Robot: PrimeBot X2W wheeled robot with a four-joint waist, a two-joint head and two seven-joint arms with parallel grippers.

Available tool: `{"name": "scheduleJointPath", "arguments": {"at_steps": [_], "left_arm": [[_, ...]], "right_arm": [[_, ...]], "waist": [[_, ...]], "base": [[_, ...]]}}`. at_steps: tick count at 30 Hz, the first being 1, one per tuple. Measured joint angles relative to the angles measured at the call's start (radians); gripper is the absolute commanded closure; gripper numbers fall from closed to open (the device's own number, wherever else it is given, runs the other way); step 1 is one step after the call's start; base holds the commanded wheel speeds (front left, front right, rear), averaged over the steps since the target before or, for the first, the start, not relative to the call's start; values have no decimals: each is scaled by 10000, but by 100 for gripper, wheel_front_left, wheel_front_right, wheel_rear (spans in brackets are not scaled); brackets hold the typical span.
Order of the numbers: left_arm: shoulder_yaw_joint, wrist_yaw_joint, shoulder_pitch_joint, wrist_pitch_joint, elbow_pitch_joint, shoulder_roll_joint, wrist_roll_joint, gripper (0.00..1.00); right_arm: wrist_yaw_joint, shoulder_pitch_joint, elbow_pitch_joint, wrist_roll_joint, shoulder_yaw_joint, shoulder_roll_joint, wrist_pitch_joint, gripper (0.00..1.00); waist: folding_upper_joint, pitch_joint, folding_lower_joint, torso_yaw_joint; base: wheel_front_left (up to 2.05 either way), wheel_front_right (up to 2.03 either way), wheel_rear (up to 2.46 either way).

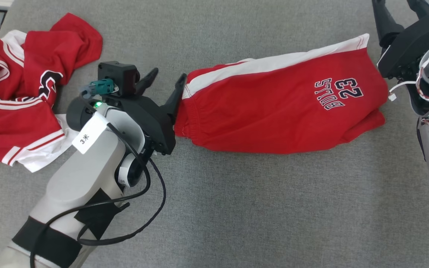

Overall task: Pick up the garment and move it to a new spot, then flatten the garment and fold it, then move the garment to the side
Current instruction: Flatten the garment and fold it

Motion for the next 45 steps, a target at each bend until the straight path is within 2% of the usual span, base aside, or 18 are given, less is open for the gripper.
{"name": "scheduleJointPath", "arguments": {"at_steps": [3, 7, 11, 18, 25, 27, 30, 32, 45], "left_arm": [[-23, -12, -60, -324, 244, 36, 134, 0], [-115, -25, 93, -786, 428, 270, 270, 0], [-362, -115, 763, -1149, 539, 556, 479, 0], [-861, -288, 1976, -1511, 558, 652, 681, 0], [-1210, -368, 2869, -1580, 662, 644, 681, 0], [-1258, -370, 2963, -1582, 729, 639, 681, 0], [-1358, -376, 3125, -1580, 780, 642, 681, 0], [-1381, -368, 3249, -1580, 802, 635, 681, 0], [-1442, -362, 3207, -1388, 863, 276, 658, 0]], "right_arm": [[161, 37, 159, -58, 77, 15, -447, 0], [169, 364, 305, -63, 59, 23, -980, 0], [163, 1197, 416, -259, 63, 13, -1360, 0], [63, 2945, 625, -489, 201, 42, -1670, 0], [-82, 4116, 989, -336, 224, 587, -1682, 0], [-115, 4419, 1049, -314, 234, 616, -1701, 0], [-378, 4685, 1220, -362, 284, 667, -1707, 0], [-383, 4808, 1246, -364, 311, 711, -1674, 0], [-385, 4829, 1229, -263, 278, 769, -1290, 0]], "waist": [[-1, -151, -1, -23], [0, -452, -1, -80], [-1, -854, -2, -176], [-1, -1843, -2, -429], [-4, -2681, -3, -725], [-3, -2890, -3, -816], [-4, -3159, -4, -949], [-4, -3281, -3, -1054], [-2, -3024, -1, -1131]], "base": [[0, 0, 0], [0, 0, 0], [0, 0, 0], [0, 0, 0], [0, 0, 0], [0, 0, 0], [0, 0, 0], [0, 0, 0], [0, 0, 0]]}}
